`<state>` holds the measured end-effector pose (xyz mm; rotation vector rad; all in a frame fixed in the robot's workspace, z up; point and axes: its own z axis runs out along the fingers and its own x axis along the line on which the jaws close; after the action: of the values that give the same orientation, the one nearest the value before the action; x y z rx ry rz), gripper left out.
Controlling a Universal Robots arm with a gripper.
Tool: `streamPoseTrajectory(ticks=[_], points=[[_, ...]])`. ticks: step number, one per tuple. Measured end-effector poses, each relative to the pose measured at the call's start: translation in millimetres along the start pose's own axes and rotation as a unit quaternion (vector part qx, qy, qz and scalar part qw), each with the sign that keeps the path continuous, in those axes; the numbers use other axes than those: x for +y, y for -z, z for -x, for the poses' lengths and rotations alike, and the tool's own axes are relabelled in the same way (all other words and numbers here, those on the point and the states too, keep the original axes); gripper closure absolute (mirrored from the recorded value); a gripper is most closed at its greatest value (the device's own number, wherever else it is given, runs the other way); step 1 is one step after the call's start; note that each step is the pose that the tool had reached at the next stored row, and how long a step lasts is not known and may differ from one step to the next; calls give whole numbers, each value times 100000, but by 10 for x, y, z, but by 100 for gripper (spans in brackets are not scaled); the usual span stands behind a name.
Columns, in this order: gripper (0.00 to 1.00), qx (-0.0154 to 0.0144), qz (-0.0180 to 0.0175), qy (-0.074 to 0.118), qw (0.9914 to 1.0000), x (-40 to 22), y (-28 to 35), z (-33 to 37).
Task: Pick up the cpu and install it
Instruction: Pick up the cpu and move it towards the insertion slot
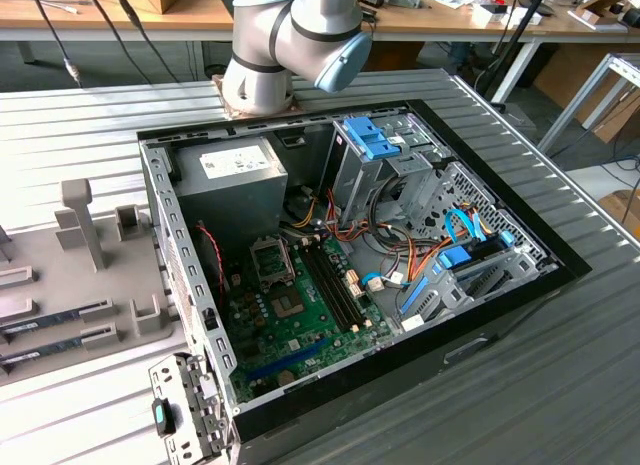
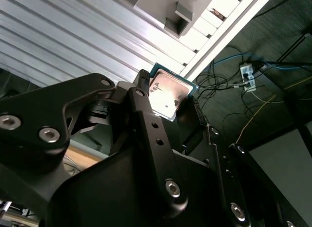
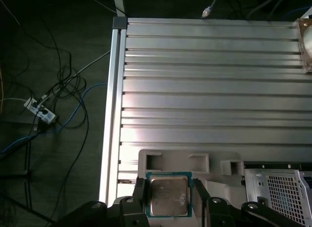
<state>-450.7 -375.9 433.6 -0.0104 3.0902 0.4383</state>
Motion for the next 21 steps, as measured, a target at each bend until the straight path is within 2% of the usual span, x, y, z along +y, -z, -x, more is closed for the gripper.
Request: streamPoseTrajectory(ticks=[10,14,21], points=[[53,-9,888,-18,99996,19,65,2],[53,-11,1376,-27,99991,30,104,3],[53,-21,1711,-34,99985,41,141,4]])
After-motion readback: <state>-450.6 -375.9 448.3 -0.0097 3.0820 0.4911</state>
